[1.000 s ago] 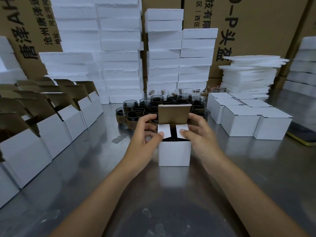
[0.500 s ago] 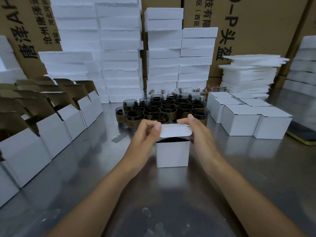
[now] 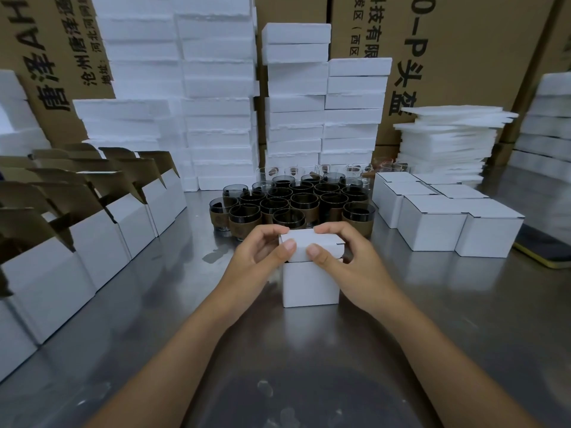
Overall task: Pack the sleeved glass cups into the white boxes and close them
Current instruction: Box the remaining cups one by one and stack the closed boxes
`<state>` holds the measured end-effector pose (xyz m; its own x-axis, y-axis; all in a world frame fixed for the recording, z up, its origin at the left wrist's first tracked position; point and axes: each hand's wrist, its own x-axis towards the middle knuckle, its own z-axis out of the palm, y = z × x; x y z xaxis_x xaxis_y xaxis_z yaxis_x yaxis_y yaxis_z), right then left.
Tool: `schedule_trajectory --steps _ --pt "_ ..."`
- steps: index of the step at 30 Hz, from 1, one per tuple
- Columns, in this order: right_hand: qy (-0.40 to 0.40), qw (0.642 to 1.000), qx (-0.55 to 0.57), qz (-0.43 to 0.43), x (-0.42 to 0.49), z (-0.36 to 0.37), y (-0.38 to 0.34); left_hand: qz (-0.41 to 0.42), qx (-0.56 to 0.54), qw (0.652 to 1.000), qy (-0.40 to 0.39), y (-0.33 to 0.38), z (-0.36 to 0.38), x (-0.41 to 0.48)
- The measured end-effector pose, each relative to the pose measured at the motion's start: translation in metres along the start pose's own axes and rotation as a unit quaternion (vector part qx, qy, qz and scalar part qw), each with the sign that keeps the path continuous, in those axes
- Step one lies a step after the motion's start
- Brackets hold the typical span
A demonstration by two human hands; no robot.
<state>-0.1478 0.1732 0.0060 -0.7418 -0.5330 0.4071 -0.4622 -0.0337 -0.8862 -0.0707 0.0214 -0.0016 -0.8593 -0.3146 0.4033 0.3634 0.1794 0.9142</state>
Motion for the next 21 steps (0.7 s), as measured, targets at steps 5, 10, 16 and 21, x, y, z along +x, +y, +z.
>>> schedule_trajectory --steps 5,10,16,21 --pt "0.010 0.999 0.026 0.026 0.002 0.001 -0.001 -0.021 0.002 1.000 -0.005 -0.005 -0.002 0.001" --pt "0.038 0.998 0.036 0.041 0.007 0.002 -0.001 -0.045 -0.012 0.999 -0.013 -0.009 -0.002 0.005" --pt "0.028 0.999 0.017 0.029 0.008 0.000 0.006 -0.056 -0.007 0.998 -0.020 -0.013 -0.002 0.007" --pt "0.035 0.998 0.037 0.032 0.008 0.000 0.007 -0.057 -0.003 0.998 -0.020 -0.007 0.000 0.006"
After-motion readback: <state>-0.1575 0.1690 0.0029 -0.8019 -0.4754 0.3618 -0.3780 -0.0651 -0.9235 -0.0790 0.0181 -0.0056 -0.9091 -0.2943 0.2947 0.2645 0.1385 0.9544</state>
